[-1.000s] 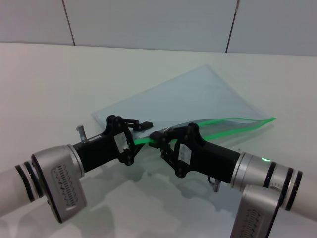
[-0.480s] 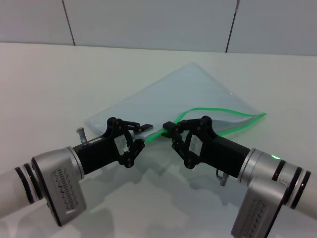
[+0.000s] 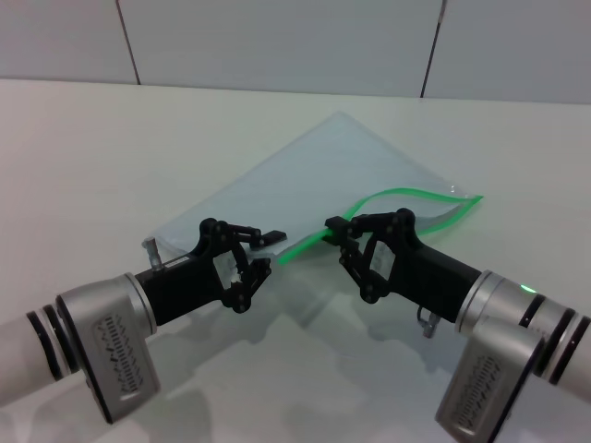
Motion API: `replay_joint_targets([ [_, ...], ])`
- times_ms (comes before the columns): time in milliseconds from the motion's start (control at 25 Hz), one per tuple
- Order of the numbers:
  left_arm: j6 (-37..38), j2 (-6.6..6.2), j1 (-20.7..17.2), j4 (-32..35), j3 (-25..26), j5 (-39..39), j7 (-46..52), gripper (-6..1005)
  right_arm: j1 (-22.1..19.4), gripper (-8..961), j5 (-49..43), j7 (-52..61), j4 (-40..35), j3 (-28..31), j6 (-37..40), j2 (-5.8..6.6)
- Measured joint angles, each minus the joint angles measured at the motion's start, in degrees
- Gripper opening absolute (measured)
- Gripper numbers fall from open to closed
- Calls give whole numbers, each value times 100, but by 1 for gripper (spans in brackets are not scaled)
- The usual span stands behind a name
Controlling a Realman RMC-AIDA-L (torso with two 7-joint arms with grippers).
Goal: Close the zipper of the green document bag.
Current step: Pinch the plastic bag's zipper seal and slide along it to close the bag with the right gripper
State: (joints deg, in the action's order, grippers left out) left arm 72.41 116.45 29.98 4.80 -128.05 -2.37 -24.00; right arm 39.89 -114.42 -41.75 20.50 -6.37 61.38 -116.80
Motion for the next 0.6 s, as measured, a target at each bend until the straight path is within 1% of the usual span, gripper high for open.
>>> replay_joint_targets([
  [240, 54, 0, -19, -8, 0, 0, -35, 76, -100, 68, -1, 0, -63, 178, -25, 0],
  [600, 156, 0, -146, 4, 0, 1, -99, 86, -257, 63, -1, 19, -254, 583, -219, 0],
])
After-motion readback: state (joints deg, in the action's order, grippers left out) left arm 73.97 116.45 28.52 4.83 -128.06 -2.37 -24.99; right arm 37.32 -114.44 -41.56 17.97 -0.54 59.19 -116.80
